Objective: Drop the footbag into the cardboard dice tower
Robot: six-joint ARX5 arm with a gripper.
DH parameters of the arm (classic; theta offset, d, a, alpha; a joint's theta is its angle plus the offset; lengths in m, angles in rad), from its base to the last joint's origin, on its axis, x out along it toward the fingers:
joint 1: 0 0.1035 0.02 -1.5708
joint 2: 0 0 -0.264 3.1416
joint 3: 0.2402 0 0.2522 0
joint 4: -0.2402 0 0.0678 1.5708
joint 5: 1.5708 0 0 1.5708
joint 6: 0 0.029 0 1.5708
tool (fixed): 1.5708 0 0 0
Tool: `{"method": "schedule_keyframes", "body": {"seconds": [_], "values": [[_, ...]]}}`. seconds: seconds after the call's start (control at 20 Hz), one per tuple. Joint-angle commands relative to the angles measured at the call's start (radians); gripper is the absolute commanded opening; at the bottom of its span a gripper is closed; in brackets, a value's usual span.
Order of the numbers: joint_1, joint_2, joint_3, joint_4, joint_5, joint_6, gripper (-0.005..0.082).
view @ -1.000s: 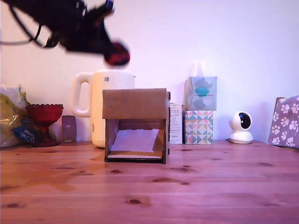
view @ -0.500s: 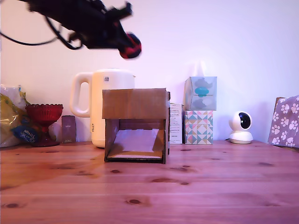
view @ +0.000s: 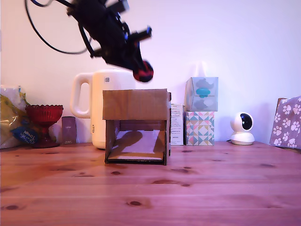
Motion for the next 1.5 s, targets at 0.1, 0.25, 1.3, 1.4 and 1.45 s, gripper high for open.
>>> {"method": "schedule_keyframes", "body": {"seconds": [0.1,0.25,1.3,1.4,1.45], "values": [[0.006,0.011,0.009,0.002,-0.002,0.023,0.011],[0.014,0.011,0.01,0.004,-0.001,0.042,0.0255],[-0.017,-0.358,-0.487,0.214,0.101,0.059,-0.0024],[-0.017,-0.423,-0.621,0.339,0.107,0.058,-0.0024],[-0.019,-0.453,-0.682,0.396,0.107,0.058,-0.0024]]}}
